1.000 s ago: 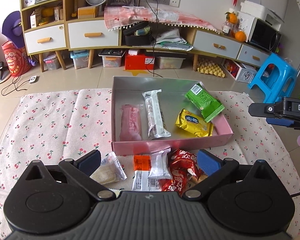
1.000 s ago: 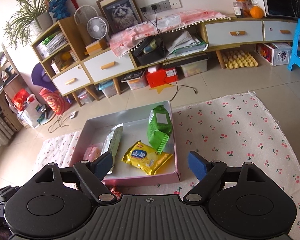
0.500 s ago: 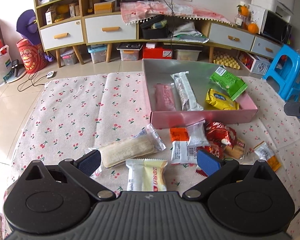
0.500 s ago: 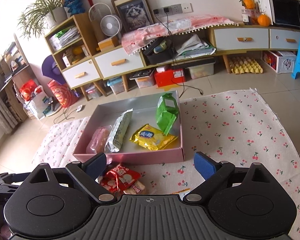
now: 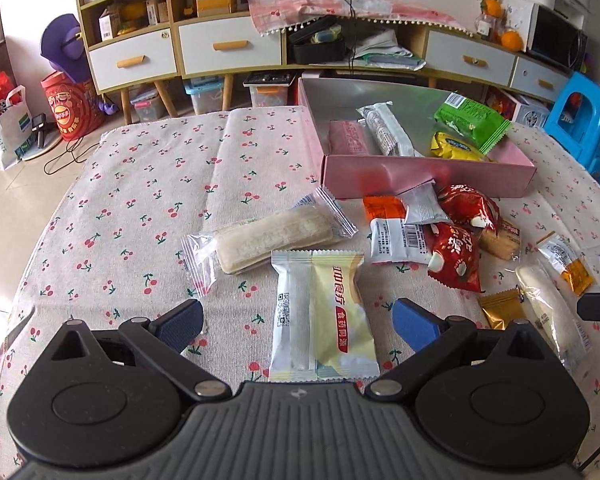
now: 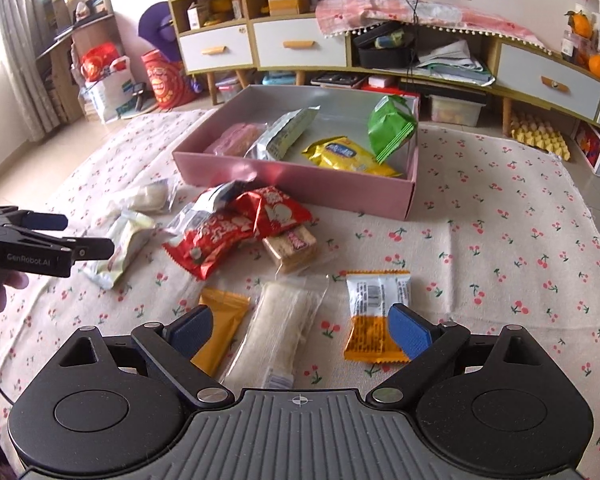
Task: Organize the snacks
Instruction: 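Move left tool to cream square snack while right tool approaches clear bread bag, then close left tool on cream square snack while right tool grasps clear bread bag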
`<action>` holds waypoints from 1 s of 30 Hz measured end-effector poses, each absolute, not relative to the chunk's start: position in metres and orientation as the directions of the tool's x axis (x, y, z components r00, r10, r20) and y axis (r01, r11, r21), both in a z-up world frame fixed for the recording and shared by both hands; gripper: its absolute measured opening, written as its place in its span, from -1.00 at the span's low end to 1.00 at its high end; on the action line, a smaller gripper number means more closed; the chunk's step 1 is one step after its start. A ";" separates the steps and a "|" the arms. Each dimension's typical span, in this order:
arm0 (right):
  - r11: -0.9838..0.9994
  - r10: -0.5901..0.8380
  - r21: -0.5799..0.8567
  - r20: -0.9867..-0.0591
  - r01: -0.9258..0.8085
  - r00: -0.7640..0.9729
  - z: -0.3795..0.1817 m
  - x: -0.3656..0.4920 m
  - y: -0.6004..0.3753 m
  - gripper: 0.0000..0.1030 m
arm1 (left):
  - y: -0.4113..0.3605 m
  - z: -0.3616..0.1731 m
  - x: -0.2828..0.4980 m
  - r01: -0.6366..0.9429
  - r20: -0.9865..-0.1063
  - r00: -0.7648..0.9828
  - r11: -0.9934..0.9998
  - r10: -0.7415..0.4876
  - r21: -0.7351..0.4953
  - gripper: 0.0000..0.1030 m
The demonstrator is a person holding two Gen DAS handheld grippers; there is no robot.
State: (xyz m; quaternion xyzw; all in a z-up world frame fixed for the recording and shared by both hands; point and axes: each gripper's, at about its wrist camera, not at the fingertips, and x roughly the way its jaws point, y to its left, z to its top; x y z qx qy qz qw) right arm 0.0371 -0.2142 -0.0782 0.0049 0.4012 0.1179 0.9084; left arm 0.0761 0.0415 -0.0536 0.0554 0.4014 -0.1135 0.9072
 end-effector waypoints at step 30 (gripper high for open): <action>0.983 0.125 0.016 -0.792 -0.185 0.597 -0.113 0.042 -0.197 0.85 | 0.039 -0.070 0.090 0.199 -0.765 0.628 0.980 -0.146 -0.024 0.38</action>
